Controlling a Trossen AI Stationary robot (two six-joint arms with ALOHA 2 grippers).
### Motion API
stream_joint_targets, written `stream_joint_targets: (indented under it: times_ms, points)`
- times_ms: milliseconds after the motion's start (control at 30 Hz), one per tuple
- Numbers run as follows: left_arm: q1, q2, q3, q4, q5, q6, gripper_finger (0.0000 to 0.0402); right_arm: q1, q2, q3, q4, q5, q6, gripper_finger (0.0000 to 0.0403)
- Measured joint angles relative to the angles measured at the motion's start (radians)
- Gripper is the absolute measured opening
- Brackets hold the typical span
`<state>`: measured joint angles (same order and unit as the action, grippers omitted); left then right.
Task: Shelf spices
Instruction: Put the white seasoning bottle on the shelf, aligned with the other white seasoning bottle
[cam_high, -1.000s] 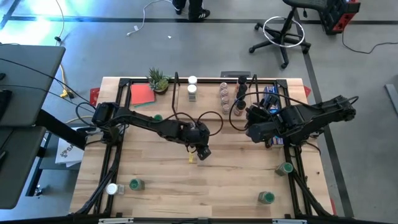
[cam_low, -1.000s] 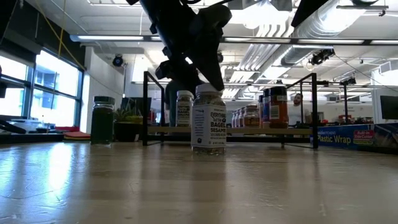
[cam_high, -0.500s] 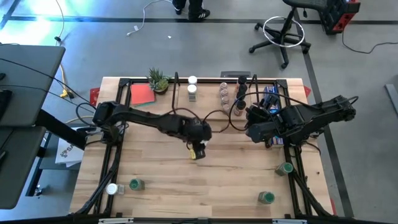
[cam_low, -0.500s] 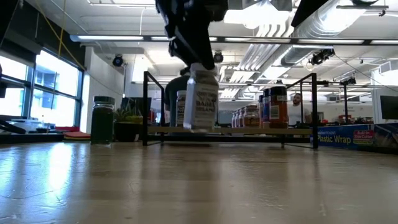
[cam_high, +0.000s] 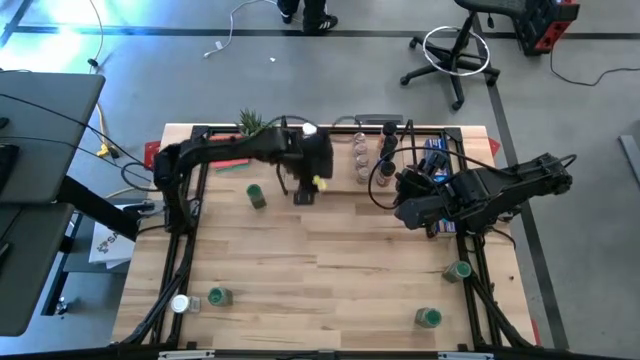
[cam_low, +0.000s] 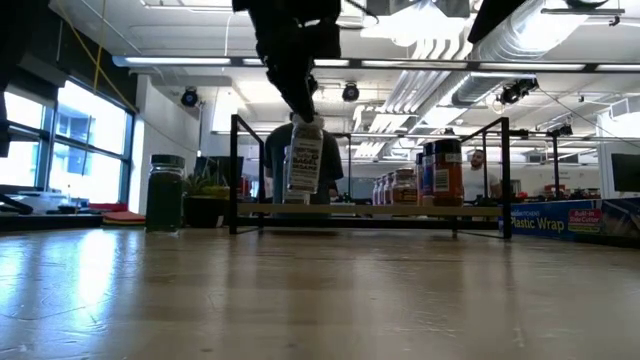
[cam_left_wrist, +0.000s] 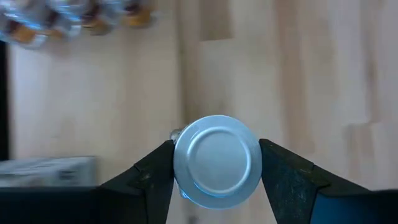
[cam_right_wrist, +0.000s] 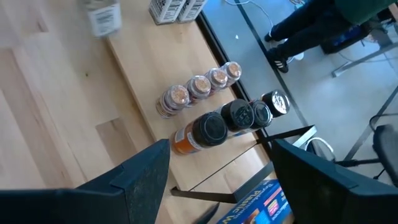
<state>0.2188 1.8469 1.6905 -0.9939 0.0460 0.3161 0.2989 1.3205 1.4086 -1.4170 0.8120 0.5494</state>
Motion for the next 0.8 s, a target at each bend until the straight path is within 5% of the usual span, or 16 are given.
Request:
stream_joint_targets:
  times_ms: [267,800]
  points:
    - [0.105,0.007,-0.016,0.003,0.053,0.223,0.0201,0.000,0.000,0.000,0.000,-0.026,0.079,0.0275]
    - [0.157,0.014,-0.028,0.001,-0.029,0.318,0.0225,0.000,0.000,0.000,0.000,-0.028,0.156,0.0275]
